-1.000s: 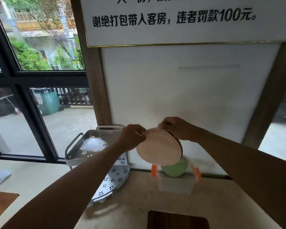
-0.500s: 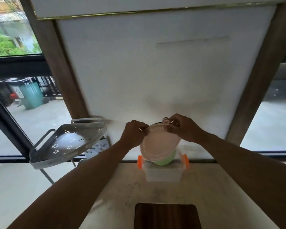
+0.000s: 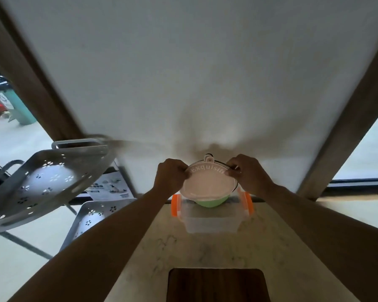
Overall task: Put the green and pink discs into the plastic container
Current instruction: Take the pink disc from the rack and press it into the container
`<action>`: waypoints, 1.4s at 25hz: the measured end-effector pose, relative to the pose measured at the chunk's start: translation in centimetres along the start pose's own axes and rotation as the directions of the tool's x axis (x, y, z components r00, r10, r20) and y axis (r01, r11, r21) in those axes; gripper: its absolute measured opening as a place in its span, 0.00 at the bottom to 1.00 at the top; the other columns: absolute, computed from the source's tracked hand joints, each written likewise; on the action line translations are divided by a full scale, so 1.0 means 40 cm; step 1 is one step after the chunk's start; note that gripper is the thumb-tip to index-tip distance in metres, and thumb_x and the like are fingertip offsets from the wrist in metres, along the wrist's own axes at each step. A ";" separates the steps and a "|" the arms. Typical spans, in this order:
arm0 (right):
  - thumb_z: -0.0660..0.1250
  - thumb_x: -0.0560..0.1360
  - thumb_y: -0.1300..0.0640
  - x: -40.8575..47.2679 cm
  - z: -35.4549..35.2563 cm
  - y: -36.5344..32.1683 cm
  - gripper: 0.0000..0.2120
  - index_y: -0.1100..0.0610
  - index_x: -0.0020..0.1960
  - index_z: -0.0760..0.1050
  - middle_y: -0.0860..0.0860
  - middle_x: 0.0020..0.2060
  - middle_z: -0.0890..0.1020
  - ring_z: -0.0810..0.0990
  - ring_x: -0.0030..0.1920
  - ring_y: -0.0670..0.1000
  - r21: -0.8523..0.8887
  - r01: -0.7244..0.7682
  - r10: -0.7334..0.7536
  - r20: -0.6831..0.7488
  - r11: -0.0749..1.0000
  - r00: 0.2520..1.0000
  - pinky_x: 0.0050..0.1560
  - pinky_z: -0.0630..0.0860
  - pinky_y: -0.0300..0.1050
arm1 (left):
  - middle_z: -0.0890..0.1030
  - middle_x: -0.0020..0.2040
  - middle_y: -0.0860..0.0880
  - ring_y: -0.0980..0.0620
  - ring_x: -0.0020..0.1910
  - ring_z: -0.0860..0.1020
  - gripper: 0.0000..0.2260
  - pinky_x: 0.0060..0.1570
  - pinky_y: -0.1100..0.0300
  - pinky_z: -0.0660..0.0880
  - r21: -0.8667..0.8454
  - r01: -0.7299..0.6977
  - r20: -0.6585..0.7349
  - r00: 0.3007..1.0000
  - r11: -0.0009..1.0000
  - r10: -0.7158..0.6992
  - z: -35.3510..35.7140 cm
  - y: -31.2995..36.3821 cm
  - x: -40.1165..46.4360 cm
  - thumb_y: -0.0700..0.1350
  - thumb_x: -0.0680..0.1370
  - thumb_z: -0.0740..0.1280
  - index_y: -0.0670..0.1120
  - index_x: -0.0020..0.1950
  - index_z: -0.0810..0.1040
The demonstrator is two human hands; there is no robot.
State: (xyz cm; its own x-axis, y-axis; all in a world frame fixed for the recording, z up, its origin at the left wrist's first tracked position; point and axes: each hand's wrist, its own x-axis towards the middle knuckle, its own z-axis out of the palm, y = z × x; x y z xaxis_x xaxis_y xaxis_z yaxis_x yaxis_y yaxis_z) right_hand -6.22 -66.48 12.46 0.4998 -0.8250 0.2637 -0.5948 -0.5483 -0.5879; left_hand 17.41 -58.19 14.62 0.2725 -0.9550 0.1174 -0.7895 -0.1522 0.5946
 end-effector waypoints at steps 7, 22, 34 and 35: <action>0.72 0.74 0.55 0.015 0.092 0.081 0.06 0.56 0.48 0.81 0.51 0.40 0.80 0.78 0.43 0.54 -0.107 -0.023 0.028 0.048 0.994 0.998 0.42 0.70 0.46 | 0.88 0.42 0.46 0.47 0.43 0.84 0.05 0.49 0.59 0.76 0.012 0.041 0.043 0.998 0.999 -0.041 0.118 -0.084 0.029 0.44 0.70 0.76 0.46 0.44 0.87; 0.70 0.74 0.57 0.021 0.160 0.131 0.07 0.58 0.49 0.78 0.54 0.44 0.79 0.78 0.44 0.56 -0.123 -0.015 0.017 0.012 0.992 1.000 0.42 0.66 0.42 | 0.85 0.45 0.50 0.54 0.40 0.78 0.05 0.45 0.65 0.69 -0.024 0.022 -0.016 1.000 0.999 -0.022 0.209 -0.154 0.066 0.42 0.71 0.76 0.46 0.45 0.84; 0.72 0.71 0.55 0.016 0.166 0.107 0.18 0.58 0.59 0.77 0.54 0.60 0.76 0.76 0.60 0.57 -0.240 -0.057 0.084 0.102 0.969 0.991 0.57 0.74 0.53 | 0.82 0.51 0.44 0.44 0.49 0.80 0.12 0.53 0.48 0.78 -0.001 -0.054 0.020 0.998 0.999 0.054 0.219 -0.136 0.054 0.40 0.70 0.73 0.44 0.54 0.84; 0.72 0.71 0.55 0.017 0.169 0.106 0.17 0.57 0.58 0.77 0.54 0.59 0.77 0.76 0.60 0.57 -0.247 -0.066 0.091 0.092 0.967 0.992 0.57 0.74 0.53 | 0.82 0.50 0.45 0.44 0.49 0.80 0.12 0.53 0.47 0.78 0.001 -0.050 0.023 0.998 0.999 0.050 0.221 -0.133 0.053 0.40 0.70 0.73 0.45 0.53 0.84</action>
State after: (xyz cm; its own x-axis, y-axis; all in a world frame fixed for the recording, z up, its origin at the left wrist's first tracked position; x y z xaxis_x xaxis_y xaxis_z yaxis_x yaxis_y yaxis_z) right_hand -4.15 -68.46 4.96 0.4994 -0.8553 0.1378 -0.7636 -0.5097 -0.3965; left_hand 17.34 -61.67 4.68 0.2200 -0.9670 0.1286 -0.8024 -0.1044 0.5875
